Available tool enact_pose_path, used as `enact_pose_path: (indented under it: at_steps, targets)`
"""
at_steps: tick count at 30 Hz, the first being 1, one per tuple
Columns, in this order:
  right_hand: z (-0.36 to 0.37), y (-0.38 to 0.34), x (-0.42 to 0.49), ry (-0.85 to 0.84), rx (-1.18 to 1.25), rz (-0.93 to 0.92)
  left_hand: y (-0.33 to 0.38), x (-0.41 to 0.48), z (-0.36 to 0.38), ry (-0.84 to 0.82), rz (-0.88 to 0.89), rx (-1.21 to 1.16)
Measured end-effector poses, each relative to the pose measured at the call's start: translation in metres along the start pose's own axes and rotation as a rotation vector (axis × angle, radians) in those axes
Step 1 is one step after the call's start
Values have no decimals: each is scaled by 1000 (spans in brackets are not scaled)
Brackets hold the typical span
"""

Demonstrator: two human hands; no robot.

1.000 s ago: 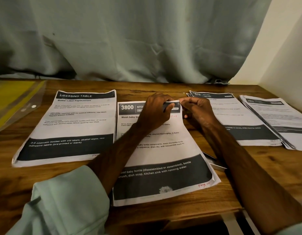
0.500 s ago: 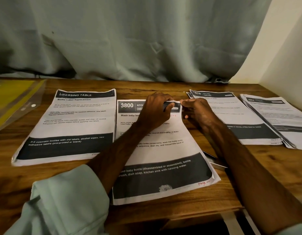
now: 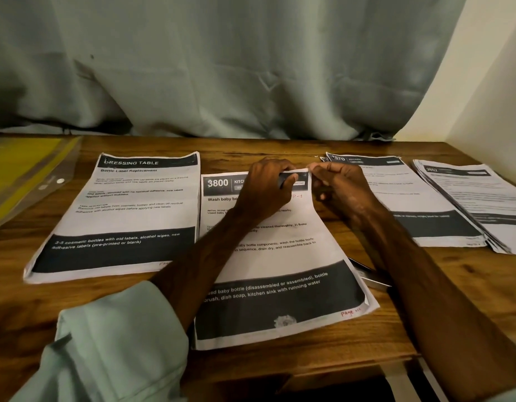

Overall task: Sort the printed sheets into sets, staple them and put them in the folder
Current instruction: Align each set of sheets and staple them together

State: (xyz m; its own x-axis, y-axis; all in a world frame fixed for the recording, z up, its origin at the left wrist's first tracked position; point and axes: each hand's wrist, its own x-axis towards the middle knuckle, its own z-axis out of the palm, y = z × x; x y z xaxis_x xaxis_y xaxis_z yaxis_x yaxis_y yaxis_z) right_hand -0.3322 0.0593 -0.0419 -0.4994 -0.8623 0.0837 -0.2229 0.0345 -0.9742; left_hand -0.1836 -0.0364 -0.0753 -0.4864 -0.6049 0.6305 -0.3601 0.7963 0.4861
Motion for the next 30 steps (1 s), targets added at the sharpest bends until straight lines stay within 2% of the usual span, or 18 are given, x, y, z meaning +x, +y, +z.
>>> enact_pose_path:
  at_steps: [5,8,13,24,27,30]
  targets:
    - [-3,3,-2,-38,-82,-57,1,0,0,39,6,0]
    - [0,4,-2,8,-175,-92,2,1,-1,36,11,-10]
    - [2,5,-2,92,-215,-154,4,0,-2,61,6,-24]
    - [3,5,-5,123,-225,-221,2,4,-3,28,28,-52]
    - [2,4,-5,99,-210,-214,1,4,-4,19,26,-63]
    - [-2,-1,-7,60,-158,-108,3,2,-5,4,9,-74]
